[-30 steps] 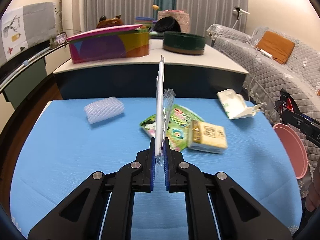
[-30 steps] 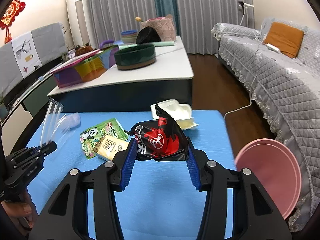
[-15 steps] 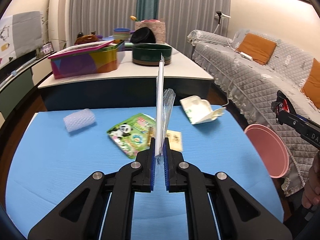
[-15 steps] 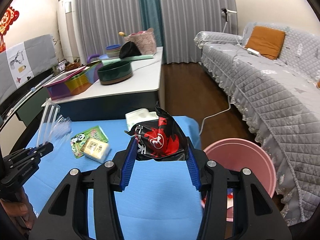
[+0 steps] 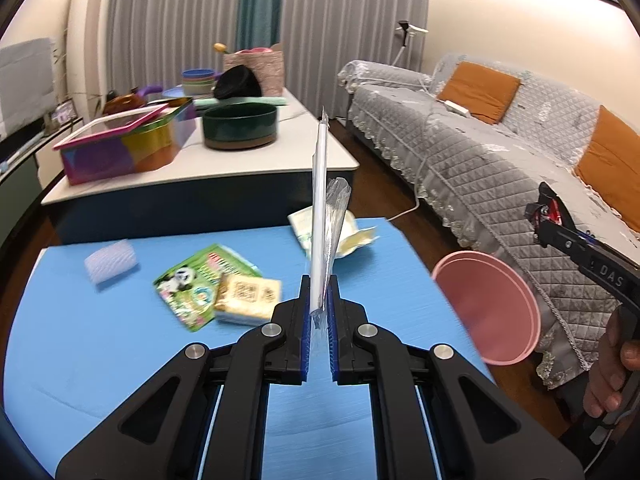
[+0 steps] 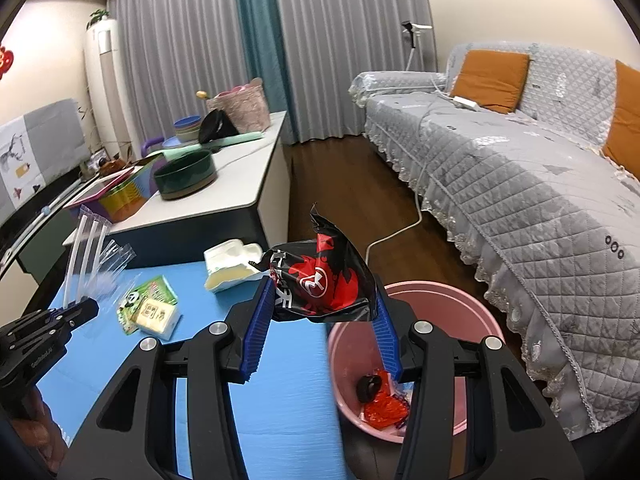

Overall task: Collect trash
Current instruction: 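Carry the straw pack and the wrapper over the pink bin with both tools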

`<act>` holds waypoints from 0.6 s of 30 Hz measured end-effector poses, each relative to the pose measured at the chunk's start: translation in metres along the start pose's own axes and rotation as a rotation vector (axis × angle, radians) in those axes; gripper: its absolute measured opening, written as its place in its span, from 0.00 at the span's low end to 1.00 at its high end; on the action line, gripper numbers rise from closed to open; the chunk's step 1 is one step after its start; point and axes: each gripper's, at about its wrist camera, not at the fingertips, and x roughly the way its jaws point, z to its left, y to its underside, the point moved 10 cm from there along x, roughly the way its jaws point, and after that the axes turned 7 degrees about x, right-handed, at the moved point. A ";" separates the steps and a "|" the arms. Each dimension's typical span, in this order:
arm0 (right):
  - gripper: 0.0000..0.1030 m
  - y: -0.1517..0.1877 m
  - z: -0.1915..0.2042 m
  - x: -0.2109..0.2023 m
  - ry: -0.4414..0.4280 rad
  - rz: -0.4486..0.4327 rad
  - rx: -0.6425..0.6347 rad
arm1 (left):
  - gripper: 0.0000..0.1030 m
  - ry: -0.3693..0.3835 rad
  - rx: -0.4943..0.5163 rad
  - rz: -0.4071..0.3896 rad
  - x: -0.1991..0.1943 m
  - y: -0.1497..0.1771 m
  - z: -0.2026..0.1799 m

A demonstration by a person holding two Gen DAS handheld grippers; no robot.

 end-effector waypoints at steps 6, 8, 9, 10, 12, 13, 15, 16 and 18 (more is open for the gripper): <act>0.46 -0.006 -0.020 -0.004 0.030 -0.018 0.010 | 0.07 0.037 0.029 -0.002 0.007 -0.012 -0.033; 0.46 -0.008 -0.029 -0.006 0.045 -0.023 0.012 | 0.07 0.051 0.039 -0.003 0.010 -0.015 -0.043; 0.46 -0.009 -0.033 -0.006 0.054 -0.025 0.013 | 0.07 0.056 0.043 -0.004 0.010 -0.015 -0.047; 0.46 -0.010 -0.038 -0.005 0.059 -0.025 0.015 | 0.07 0.062 0.047 -0.003 0.012 -0.016 -0.052; 0.46 -0.010 -0.047 -0.006 0.076 -0.027 0.017 | 0.07 0.076 0.055 -0.001 0.016 -0.018 -0.062; 0.46 -0.010 -0.050 -0.005 0.084 -0.028 0.014 | 0.07 0.080 0.058 -0.001 0.017 -0.019 -0.064; 0.46 -0.010 -0.058 -0.005 0.107 -0.031 0.005 | 0.07 0.090 0.062 0.002 0.021 -0.020 -0.071; 0.46 -0.010 -0.062 -0.005 0.117 -0.032 0.002 | 0.07 0.097 0.065 0.004 0.023 -0.021 -0.076; 0.46 -0.011 -0.071 -0.004 0.133 -0.031 0.000 | 0.07 0.106 0.071 0.006 0.027 -0.024 -0.084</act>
